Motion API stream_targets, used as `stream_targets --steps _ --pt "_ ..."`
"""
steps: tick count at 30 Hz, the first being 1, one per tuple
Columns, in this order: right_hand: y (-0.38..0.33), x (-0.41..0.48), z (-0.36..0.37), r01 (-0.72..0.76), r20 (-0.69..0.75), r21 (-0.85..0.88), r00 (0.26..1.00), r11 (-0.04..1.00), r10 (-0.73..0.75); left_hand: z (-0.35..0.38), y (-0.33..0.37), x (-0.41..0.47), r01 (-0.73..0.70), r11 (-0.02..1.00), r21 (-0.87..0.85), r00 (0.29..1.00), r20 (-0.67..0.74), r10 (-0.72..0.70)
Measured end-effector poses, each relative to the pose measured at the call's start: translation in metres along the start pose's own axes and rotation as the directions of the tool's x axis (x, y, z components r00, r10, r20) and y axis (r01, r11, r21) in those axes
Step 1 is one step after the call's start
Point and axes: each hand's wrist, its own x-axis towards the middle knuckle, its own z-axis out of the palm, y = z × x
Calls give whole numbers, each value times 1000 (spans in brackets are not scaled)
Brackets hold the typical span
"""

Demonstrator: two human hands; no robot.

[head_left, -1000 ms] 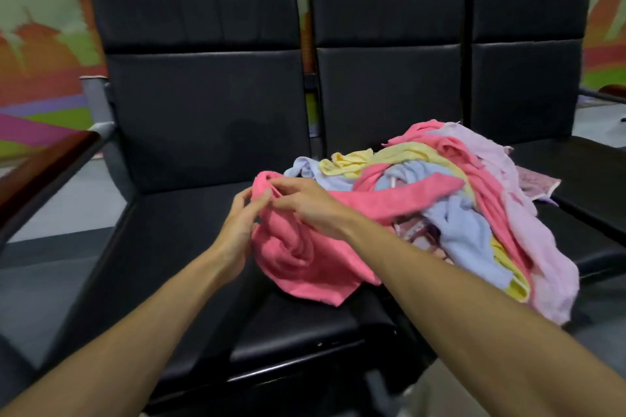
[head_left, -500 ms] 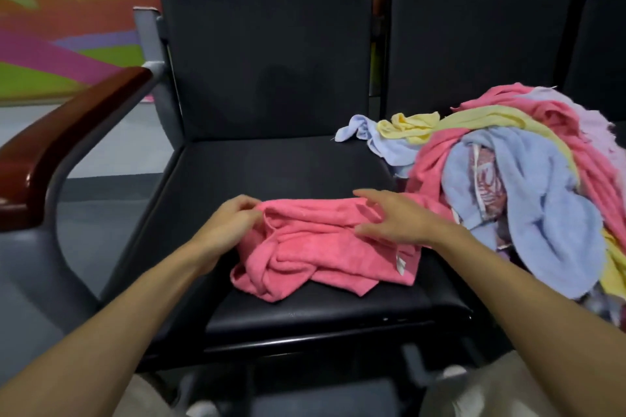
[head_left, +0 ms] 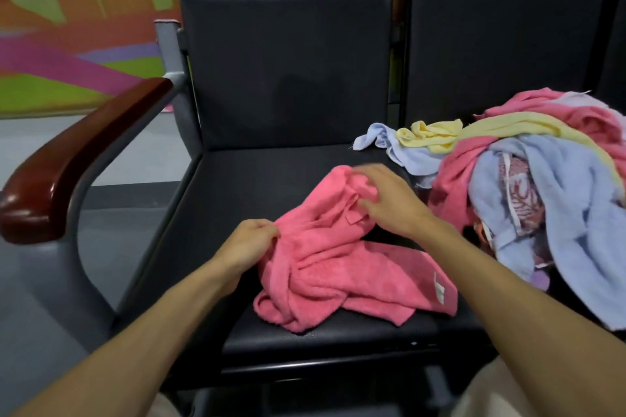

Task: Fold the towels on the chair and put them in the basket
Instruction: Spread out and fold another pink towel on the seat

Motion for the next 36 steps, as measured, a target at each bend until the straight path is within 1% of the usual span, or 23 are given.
stream_targets --steps 2,4,5,7,9,11,12,13,15,17,19,21,22,23,26,28,29,31,32,33,34,35,36 --pt "5 -9 2 -88 26 -153 995 984 93 -3 0 1 44 996 -76 999 -26 -46" --pt "9 -13 7 -189 128 -257 965 948 227 -3 3 0 98 981 -166 994 -41 -106" --pt "11 -15 12 -241 168 -268 942 933 292 -1 5 -1 120 971 -209 991 -37 -130" --pt "8 -16 24 -318 159 -212 922 924 354 2 10 -4 140 951 -277 989 -7 -148" --pt "0 -16 33 -371 141 -156 909 915 393 6 14 -8 86 963 -255 996 38 -78" --pt "-9 -13 37 -410 148 -162 889 897 433 5 14 -12 -40 996 -74 997 70 45" --pt "-12 -12 38 -427 140 -138 885 893 445 3 12 -12 -114 989 94 992 67 108" --pt "-12 -10 38 -449 130 -84 880 890 456 0 9 -12 -190 944 271 982 56 181" --pt "-15 -7 33 -502 131 126 864 856 487 -5 4 -12 -278 842 462 957 55 286" --pt "-17 -8 26 -546 189 454 831 704 523 -11 -1 -9 -277 805 525 955 55 292" --pt "-25 -13 15 -521 284 744 813 419 508 -18 -3 -10 -254 790 558 964 80 254" --pt "-30 -20 1 -459 324 867 814 192 482 -24 -4 -13 -264 789 555 964 136 228" --pt "-31 -23 -6 -439 325 887 815 145 480 -26 -4 -14 -278 793 543 961 154 231" --pt "-29 -25 -11 -433 320 891 814 139 485 -28 -3 -17 -286 804 521 958 160 238" --pt "-28 -34 -20 -474 332 856 810 206 484 -28 -4 -21 -274 837 474 962 144 234" --pt "-30 -38 -24 -488 368 854 812 182 453 -28 -4 -21 -274 859 432 961 97 258" --pt "-30 -39 -26 -490 384 856 815 163 434 -28 -4 -20 -282 888 363 957 46 285" --pt "-29 -43 -31 -501 392 846 817 183 422 -30 -3 -21 -293 953 79 949 -94 299" --pt "-25 -44 -33 -520 374 810 815 272 443 -30 -1 -21 -280 956 -87 951 -164 263" --pt "-20 -45 -35 -554 329 709 807 436 490 -31 2 -21 -254 938 -236 954 -219 203" --pt "-13 -45 -36 -590 256 511 799 625 544 -32 4 -22 -211 908 -361 960 -251 123" --pt "-5 -45 -37 -606 194 267 796 750 574 -34 7 -22 -156 870 -469 966 -257 34" --pt "3 -43 -37 -605 184 53 788 795 588 -36 8 -22 -103 818 -566 970 -239 -43"
